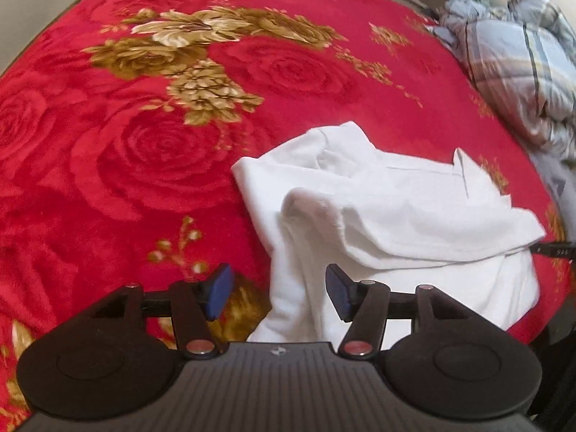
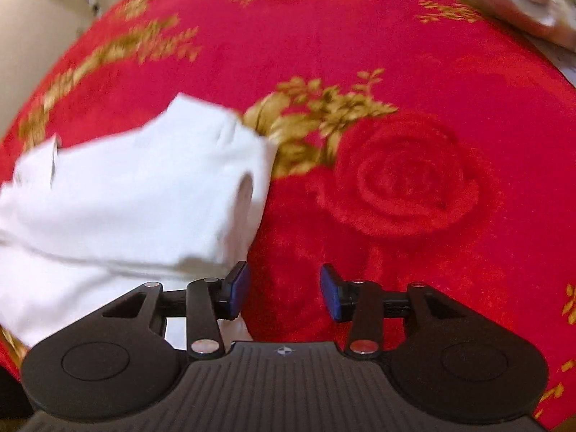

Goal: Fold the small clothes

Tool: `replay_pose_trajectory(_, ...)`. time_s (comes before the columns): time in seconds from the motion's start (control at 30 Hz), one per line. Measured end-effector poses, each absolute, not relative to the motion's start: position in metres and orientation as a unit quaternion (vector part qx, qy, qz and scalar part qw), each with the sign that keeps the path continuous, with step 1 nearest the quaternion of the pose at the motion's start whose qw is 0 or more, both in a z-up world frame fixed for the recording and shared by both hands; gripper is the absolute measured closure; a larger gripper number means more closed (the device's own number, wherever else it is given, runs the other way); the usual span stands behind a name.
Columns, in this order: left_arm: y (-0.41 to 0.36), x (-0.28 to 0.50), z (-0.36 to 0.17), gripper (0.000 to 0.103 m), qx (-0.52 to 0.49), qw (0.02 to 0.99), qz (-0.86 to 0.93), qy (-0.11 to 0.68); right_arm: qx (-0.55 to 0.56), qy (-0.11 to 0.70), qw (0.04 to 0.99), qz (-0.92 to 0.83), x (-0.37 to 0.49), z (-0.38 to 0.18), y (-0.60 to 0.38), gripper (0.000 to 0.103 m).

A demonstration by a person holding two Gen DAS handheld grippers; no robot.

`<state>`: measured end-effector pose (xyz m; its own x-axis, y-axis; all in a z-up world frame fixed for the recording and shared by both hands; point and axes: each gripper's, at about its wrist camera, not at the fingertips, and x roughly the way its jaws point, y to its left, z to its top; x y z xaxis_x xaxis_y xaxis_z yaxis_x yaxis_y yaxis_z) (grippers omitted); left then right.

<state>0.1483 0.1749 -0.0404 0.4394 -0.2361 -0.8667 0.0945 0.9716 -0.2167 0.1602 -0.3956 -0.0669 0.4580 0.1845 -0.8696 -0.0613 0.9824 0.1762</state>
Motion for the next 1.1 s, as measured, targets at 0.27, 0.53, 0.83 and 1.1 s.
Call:
replay_pose_trajectory(0.27,0.156,0.171,-0.05,0.04,-0.028,0.845,-0.08,0.527,0.046,0.516,0.851,0.092,0.173,-0.06,-0.384,0.058)
replay_pose_trajectory(0.53,0.174,0.193,-0.031,0.041,-0.13,0.881,-0.027,0.455,0.173,0.407,0.896,0.043,0.198,-0.035,-0.399,0.058)
replay_pose_trajectory(0.83,0.163,0.192,-0.044,0.041,-0.068,0.857,-0.084,0.504,0.167,0.461,0.871,0.04,0.201,-0.044,-0.412,0.058)
replay_pose_trajectory(1.1,0.154,0.203,-0.048,0.041,-0.068,0.866,-0.091,0.486,0.108,0.477,0.867,0.094,0.201,-0.045,-0.379,0.058)
